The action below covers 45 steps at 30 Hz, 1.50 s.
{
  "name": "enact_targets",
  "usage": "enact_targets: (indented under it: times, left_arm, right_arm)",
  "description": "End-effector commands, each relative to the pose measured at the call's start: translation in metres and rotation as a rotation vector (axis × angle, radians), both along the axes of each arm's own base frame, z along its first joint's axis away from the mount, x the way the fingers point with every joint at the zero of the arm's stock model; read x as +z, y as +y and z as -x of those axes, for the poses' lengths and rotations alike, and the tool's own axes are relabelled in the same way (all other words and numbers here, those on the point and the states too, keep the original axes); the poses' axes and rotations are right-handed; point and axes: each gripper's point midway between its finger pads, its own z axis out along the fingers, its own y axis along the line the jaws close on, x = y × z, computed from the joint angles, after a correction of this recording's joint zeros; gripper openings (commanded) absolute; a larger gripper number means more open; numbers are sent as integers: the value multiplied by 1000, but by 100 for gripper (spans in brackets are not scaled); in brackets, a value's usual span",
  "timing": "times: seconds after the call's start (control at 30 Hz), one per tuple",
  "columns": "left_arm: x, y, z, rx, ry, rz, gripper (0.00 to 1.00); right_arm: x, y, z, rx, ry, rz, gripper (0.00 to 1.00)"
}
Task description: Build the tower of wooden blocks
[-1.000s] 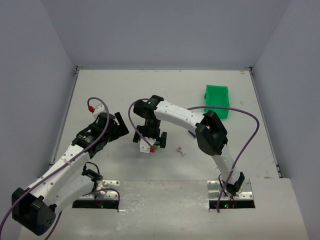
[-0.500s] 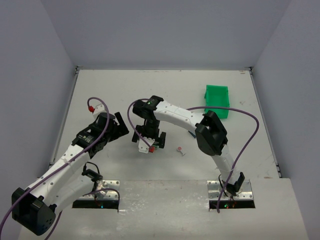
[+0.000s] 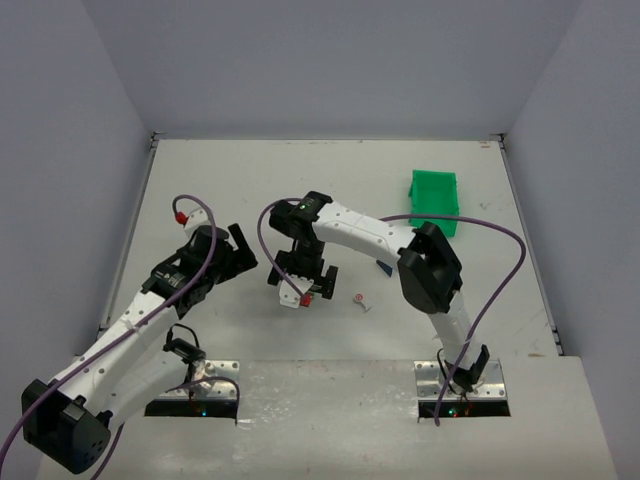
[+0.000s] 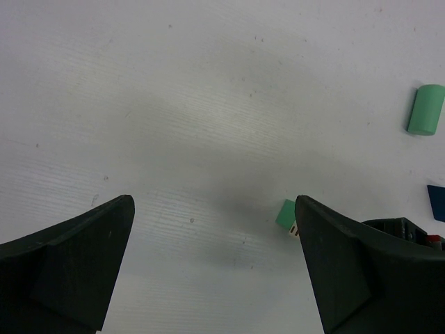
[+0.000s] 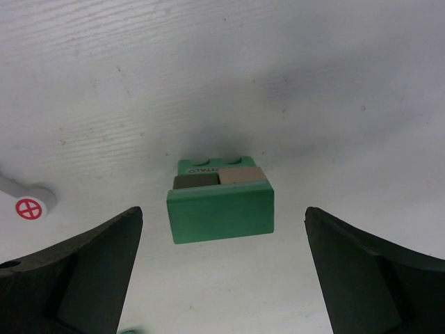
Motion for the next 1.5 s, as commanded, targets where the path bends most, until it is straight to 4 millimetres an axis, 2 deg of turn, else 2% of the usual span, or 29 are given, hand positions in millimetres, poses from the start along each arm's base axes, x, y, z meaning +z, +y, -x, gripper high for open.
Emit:
enact_targets:
  times: [0.0,0.13,0.23,0.43,0.57,0.67,0.77,0.9,1.03,1.07,1.17,1.47]
  left_arm:
    - [17,-7,-10,-3,-77,43,100]
    - [28,-7,-23,20,-142,49,100]
    - [42,-13,-35,15,-191,69,100]
    - [77,-26,-60,-10,-297,99,100]
    - [96,-34,-70,-48,-372,118,100]
    - [97,-34,-70,-58,-381,110,100]
    - [94,-30,-67,-52,-378,96,100]
    - [86,-28,-59,-55,-373,100,100]
    - [73,-20,-52,-31,-363,83,100]
    - [74,-18,-51,-27,-369,83,100]
    - [74,-16,-49,-25,-379,81,100]
    - [72,-15,-51,-20,-378,67,100]
  right_arm:
    - [29,-8,13,-23,-8,-37,99]
    - [38,-15,28,-61,23,-66,99]
    - [53,-6,26,-132,3,-152,99]
    - [87,9,18,-441,45,-258,99]
    - [107,24,-5,-787,78,-384,99]
    - [121,30,-32,-1057,75,-497,99]
    - [110,19,-33,-1403,213,-491,99]
    - [90,14,-38,-1572,265,-491,99]
    - [66,16,-47,-1647,243,-425,99]
    - [69,16,-49,-1652,239,-433,99]
    - [52,19,-54,-1654,216,-407,99]
    - [36,25,-44,-1574,206,-354,99]
